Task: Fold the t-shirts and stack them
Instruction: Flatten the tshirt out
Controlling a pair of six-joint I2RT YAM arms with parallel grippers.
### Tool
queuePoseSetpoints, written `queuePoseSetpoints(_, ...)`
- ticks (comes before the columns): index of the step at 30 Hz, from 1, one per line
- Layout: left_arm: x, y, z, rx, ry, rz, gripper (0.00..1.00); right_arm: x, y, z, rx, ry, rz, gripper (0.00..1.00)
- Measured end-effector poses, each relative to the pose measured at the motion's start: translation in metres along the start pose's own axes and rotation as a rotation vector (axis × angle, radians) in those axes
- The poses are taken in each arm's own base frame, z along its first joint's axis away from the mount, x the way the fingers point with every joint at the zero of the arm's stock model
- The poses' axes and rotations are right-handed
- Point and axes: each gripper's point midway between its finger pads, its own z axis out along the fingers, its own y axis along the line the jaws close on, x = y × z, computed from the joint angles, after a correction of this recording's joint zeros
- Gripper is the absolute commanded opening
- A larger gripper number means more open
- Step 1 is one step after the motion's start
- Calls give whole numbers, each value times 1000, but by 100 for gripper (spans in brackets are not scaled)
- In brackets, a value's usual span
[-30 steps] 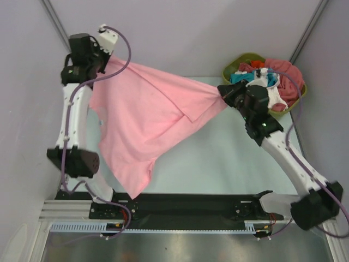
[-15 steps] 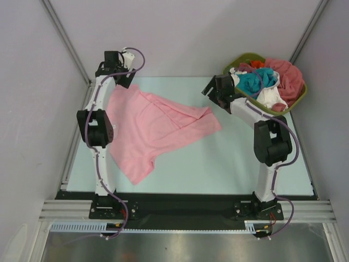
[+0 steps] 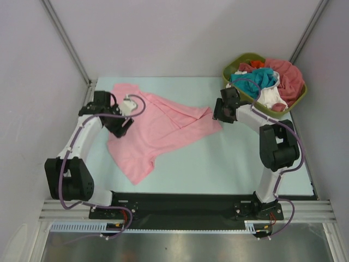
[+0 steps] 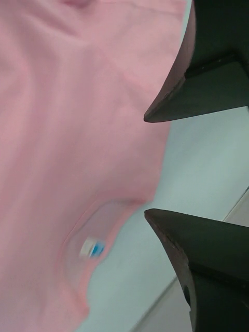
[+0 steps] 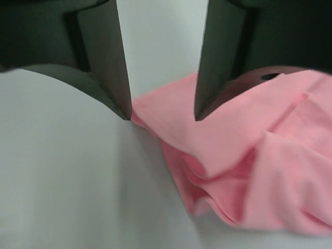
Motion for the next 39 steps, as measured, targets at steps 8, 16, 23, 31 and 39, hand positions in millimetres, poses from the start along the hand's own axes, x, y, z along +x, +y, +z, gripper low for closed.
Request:
queuePoseSetpoints(8, 142, -93, 33, 218, 336, 28, 82, 15, -10, 19, -54, 81, -15, 65)
queuePoseSetpoints(16, 150, -86, 48, 152, 322, 39, 81, 27, 4, 39, -142, 145, -26, 4)
queuePoseSetpoints(23, 150, -84, 53, 136, 311, 42, 81, 47, -10, 7, -122, 165, -13, 0)
queuePoseSetpoints(31, 150, -83, 52, 148, 310, 79, 81, 53, -21, -76, -125, 138, -17, 12)
queuePoseSetpoints(39, 147, -91, 39, 233, 297, 193, 82, 127, -68, -81, -20, 343, 75, 60)
